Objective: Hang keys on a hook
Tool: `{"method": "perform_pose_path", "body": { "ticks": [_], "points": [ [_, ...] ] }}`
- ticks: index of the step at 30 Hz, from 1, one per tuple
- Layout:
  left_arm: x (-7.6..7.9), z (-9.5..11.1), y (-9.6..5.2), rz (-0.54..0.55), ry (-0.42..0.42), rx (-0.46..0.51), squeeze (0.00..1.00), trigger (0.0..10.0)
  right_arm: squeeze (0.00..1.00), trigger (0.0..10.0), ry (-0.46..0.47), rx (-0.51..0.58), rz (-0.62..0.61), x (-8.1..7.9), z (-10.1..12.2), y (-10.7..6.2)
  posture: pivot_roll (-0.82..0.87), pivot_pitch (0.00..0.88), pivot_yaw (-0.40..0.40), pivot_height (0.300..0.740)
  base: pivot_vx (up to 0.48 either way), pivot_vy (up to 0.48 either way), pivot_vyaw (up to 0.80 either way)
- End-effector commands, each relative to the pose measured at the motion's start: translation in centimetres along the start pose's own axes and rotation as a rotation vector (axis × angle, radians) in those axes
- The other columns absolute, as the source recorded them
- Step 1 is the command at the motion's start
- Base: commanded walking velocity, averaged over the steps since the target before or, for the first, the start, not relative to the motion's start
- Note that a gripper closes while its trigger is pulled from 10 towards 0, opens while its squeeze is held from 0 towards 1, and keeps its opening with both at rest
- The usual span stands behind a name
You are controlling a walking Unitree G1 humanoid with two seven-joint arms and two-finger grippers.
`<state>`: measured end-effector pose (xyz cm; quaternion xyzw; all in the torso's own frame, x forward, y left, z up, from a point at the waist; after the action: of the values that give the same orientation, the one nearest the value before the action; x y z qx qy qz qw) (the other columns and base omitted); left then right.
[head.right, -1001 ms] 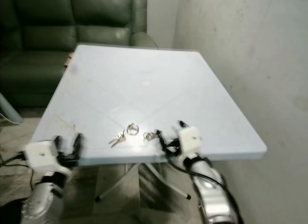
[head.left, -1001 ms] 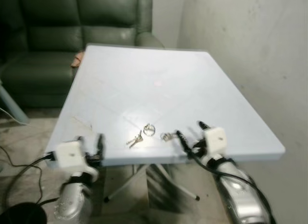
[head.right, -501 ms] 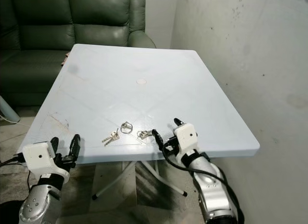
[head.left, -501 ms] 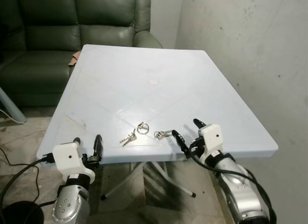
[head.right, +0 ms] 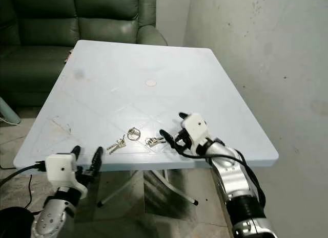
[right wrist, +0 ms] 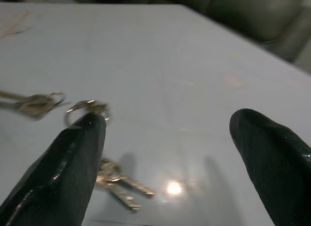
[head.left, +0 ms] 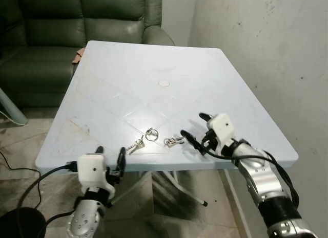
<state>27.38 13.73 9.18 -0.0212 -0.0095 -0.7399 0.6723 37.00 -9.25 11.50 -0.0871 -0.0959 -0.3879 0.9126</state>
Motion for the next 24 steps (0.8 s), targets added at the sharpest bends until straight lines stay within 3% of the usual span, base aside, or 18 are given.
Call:
{"method": "perform_pose_path", "body": {
  "ticks": [1,10,24],
  "points": [
    [0.5,0.4,-0.3,-0.018,0.012,0.006,0.0,10.0,0.0,10.0,0.002,-0.016,0.055,-0.5,-0.1,0.5,0.0,0.095,-0.09,0.728,0.0,0.0,0.0],
    [1.0,0.1,-1.3,-0.016,0.014,-0.017,0.0,10.0,0.0,10.0,0.019,-0.059,0.202,-2.2,-0.6,1.4,0.02,0.158,-0.102,0.728,0.0,0.0,0.0],
    [1.3,-0.2,-2.1,0.001,0.003,-0.04,0.0,10.0,0.0,10.0,0.046,-0.047,0.274,-3.9,0.0,2.8,0.03,0.193,-0.12,0.728,0.0,0.0,0.0]
  ]
}}
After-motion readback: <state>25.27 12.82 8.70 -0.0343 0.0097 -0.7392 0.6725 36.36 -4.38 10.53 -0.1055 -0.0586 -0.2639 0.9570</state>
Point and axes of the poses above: a point about 5 cm out from each wrist's last joint towards the gripper, its own y axis pointing out of the wrist towards the gripper, its own z axis along the axis of the wrist's last joint, x = y × z, the point moved 6 cm from there along y, pointing out of the wrist towards the gripper, and after that the axes turned 2 degrees about y, right-handed, at the moved point
